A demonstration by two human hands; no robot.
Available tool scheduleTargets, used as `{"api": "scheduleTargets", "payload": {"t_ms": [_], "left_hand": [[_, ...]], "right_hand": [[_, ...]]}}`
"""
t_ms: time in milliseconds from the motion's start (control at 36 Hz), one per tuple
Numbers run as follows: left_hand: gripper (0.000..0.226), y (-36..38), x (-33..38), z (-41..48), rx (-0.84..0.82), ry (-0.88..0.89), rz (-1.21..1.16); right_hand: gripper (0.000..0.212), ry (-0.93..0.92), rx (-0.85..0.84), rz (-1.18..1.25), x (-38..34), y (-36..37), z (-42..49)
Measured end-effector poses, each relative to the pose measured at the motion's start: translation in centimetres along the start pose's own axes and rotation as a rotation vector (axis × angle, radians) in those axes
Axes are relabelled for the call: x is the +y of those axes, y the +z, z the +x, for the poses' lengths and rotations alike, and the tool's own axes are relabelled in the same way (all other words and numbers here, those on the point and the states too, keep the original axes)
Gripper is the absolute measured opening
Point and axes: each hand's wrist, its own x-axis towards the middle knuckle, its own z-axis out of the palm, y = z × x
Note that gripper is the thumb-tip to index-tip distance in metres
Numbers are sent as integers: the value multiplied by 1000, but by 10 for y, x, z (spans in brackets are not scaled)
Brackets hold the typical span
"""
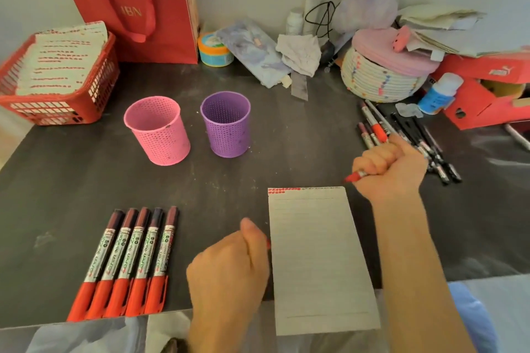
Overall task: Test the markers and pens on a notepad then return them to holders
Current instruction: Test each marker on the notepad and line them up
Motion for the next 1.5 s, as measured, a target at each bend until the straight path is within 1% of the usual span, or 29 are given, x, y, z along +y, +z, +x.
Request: {"api": "scheduleTargets", "payload": {"t_ms": [56,111,167,222,278,333,389,444,500,583,611,667,722,778,861,889,1000,1028,1083,1222,1306,1389,1500], "left_hand": [[65,-4,-18,0,41,-68,-21],[71,0,-25,4,50,-89,-132],[72,5,-24,11,54,-41,-198],[72,12,-21,19,-9,33,-229],[64,22,-21,27,-63,75,-200],[45,32,-20,33,-100,95,-142],[33,40,-19,38,-124,128,-90],[35,43,-20,41,-123,166,-88],[44,45,-21,43,-139,162,-89],[53,46,-23,44,-165,152,-85],[55,46,-24,44,-167,162,-88],[57,45,-25,43,-172,186,-87],[55,45,-27,42,-173,201,-77],[53,45,-27,42,-154,205,-72],[51,47,-26,44,-129,208,-61],[50,48,-26,45,-123,213,-54],[47,48,-25,45,-115,220,-28],[45,49,-25,45,-107,222,-19],[42,49,-25,46,-100,225,-4],[42,53,-25,47,-83,213,4],[43,55,-26,47,-85,200,10],[44,56,-25,46,-66,202,9],[43,56,-25,46,-65,192,4]], "right_hand": [[53,-39,-28,-26,-17,-4,9],[53,-4,-95,-55,-16,-7,11],[52,33,-121,-81,-4,-7,9],[49,51,-99,-122,9,-8,5],[47,71,-64,-215,19,-11,0],[56,86,-60,-343,25,-15,-1],[69,76,-117,-470,29,-19,-2],[75,67,-178,-595,33,-18,-2],[77,50,-221,-711,38,-16,-3],[70,-24,-275,-843,46,-10,0],[64,-61,-290,-864,49,-8,1],[44,-160,-311,-896,57,-9,3],[29,-282,-305,-982,64,-13,6],[27,-383,-287,-1029,69,-18,6],[33,-455,-265,-1062,75,-22,7],[30,-469,-271,-1081,76,-23,7],[8,-484,-334,-1151,76,-23,8],[6,-491,-341,-1172,76,-22,8],[12,-516,-323,-1197,78,-23,8],[34,-592,-168,-1285,81,-29,10],[33,-589,-143,-1309,80,-32,13],[27,-577,-143,-1323,80,-32,14],[28,-583,-162,-1315,80,-33,16]]}}
